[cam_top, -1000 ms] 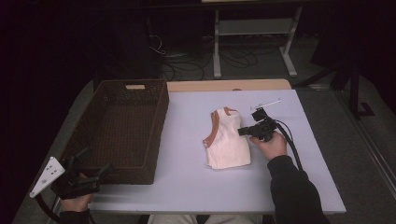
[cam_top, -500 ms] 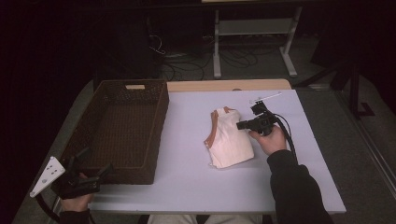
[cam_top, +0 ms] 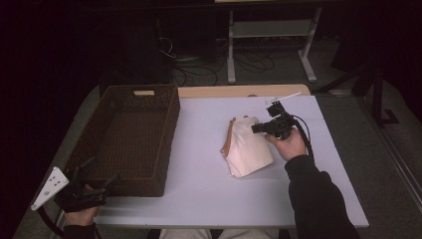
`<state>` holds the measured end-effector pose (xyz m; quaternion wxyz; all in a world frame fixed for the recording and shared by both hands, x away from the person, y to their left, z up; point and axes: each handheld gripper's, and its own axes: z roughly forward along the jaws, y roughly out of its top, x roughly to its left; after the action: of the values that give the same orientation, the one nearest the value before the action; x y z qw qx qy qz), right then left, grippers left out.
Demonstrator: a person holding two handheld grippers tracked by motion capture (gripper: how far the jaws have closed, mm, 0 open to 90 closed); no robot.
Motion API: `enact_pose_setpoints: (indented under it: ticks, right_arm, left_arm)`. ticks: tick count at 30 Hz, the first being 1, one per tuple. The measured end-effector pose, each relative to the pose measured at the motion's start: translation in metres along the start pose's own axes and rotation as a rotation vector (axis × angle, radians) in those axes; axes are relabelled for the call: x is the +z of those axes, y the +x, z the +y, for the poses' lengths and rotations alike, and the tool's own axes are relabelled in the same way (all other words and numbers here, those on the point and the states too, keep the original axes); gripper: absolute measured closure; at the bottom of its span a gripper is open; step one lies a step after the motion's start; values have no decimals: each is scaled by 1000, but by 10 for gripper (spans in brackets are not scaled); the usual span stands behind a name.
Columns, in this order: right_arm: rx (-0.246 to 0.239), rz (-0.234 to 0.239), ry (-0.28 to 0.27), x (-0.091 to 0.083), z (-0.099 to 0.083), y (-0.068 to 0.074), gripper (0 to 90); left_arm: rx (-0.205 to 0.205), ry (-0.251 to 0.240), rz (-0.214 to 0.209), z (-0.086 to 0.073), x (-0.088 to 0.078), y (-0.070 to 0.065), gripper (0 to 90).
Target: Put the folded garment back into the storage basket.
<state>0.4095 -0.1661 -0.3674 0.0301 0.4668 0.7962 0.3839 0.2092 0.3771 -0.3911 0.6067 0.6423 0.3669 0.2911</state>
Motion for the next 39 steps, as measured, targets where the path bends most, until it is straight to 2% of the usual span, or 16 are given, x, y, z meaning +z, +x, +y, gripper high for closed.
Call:
enact_pose_setpoints:
  ticks: [8,20,28,39]
  right_arm:
    - [-21,-9,-7,-8,9,10,865]
    - [-80,-5,-19,-23,28,28,865]
    - [-86,11,-60,-35,34,33,865]
    - [-95,24,-96,-43,43,41,865]
  left_arm:
    - [-4,-4,0,0,-1,-1,0]
    - [-6,-5,-1,0,0,-2,0]
    - [-6,-4,-2,0,0,-2,0]
    - [-8,-5,-1,0,0,-2,0]
